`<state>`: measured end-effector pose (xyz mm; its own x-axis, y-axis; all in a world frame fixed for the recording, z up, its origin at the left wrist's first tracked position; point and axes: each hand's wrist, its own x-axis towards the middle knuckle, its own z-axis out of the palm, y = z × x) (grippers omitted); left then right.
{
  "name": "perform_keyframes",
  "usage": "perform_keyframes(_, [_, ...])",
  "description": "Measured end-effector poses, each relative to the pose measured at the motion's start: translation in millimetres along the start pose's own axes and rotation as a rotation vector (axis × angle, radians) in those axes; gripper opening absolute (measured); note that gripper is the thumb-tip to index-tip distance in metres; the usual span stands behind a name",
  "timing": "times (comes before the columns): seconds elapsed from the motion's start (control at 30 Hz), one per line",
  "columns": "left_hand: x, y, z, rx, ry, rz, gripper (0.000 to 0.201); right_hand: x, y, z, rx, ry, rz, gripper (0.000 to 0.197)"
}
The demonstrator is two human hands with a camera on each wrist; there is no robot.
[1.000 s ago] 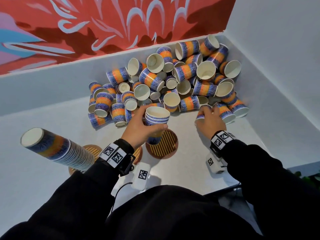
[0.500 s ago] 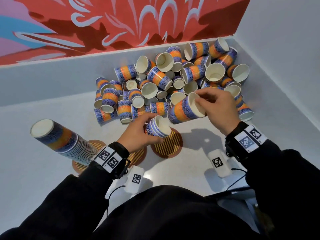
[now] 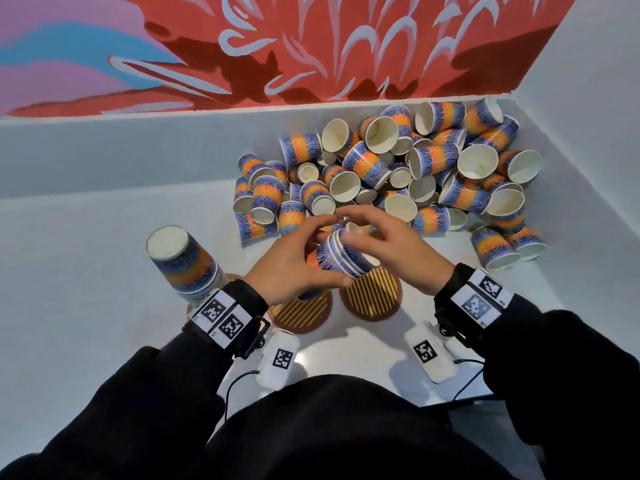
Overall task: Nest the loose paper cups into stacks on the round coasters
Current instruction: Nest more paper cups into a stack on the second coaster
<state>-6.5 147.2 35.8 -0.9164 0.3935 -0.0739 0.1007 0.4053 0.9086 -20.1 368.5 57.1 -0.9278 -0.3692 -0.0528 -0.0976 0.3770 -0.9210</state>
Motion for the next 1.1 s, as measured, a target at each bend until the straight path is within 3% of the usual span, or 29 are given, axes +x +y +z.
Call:
perform_keyframes(0.1, [-9,2,-17,-0.032,0.007,0.031,0.096,1,-16,8,-0.060,-0.082,-0.020,0.063])
perform_keyframes(0.27, [-35,19,-55,0.004,0.012,0.076,0.097,11,-51,17,0.106,-0.013,-0.048,0.058])
perform_keyframes(0.37, [-58,34,-84,0.132,0.115,0.145,0.089,18,-73,22,0.244,0.028,-0.109,0.061])
perform_keyframes(0.6, [-87,45,-157,-0.075,0.358,0.226,0.079,43,-101,69,0.218,-0.018,-0.191,0.067])
perform_keyframes(0.73, [-101,40,-181,-0.069,0.458,0.275,0.073,62,-107,113,0.200,-0.037,-0.252,0.078])
perform_keyframes(0.93, [-120,37,-203,0.090,0.459,0.323,0.073,80,-116,160,0.198,-0.064,-0.287,0.081])
perform_keyframes(1.1, [-121,16,-206,0.254,0.403,0.306,0.076,84,-102,175,0.167,-0.113,-0.204,0.089])
